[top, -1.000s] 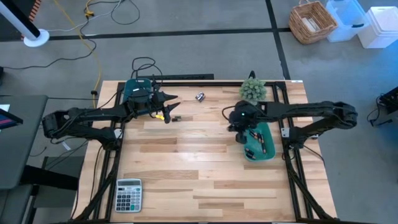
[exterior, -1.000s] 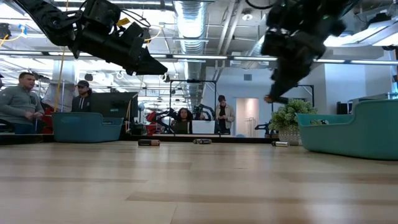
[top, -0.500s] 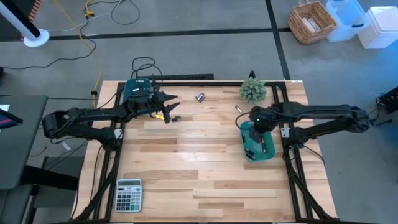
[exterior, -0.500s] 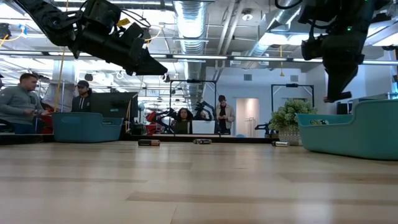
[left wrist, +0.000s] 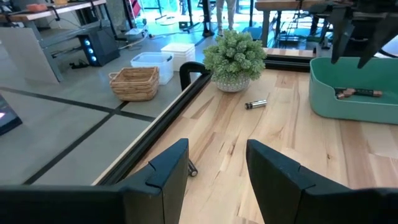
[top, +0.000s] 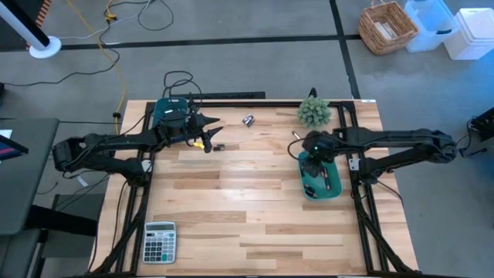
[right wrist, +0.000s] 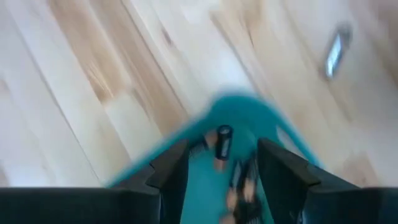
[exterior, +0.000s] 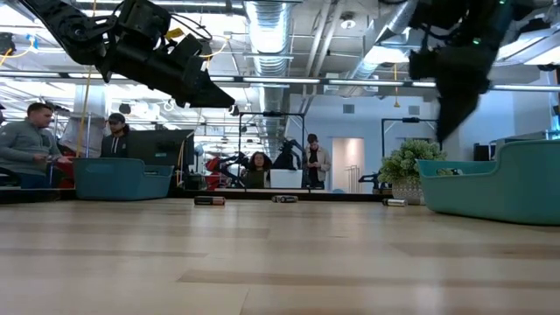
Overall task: Sort batteries
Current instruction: Put the black-silver battery into the blue bin
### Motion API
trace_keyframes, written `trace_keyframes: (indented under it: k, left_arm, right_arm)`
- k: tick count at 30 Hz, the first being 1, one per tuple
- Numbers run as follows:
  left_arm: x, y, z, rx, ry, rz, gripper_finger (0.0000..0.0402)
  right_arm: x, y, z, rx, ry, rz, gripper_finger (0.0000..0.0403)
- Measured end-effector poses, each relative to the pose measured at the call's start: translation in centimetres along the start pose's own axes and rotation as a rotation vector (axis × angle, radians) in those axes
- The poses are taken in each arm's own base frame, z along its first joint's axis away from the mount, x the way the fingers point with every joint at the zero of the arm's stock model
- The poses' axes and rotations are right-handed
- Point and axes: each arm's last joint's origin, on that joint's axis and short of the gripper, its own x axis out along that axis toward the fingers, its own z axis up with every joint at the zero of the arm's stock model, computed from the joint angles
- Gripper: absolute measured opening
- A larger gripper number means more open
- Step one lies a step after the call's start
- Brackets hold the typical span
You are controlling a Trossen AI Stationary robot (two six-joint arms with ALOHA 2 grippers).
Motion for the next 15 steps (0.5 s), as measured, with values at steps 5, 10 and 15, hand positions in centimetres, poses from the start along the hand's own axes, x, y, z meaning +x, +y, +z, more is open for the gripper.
trace_keyframes:
  k: [5, 10, 15]
  left_arm:
    - [0.0, 0.0, 0.0, 0.0, 0.0, 0.0, 0.0155]
    - [0.0, 0.0, 0.0, -0.001, -0.001, 0.0, 0.0155]
    - [0.0, 0.0, 0.0, -0.001, -0.001, 0.001, 0.0155]
  right_arm:
    - [-0.5, -0.6, 2.4, -0.047, -0.162, 0.019, 0.0192]
    - [0.7, -2.4, 4.4, -0.045, -0.238, -0.037, 0.0182]
    - [4.4, -4.1, 5.6, -0.067, -0.135, -0.103, 0.0181]
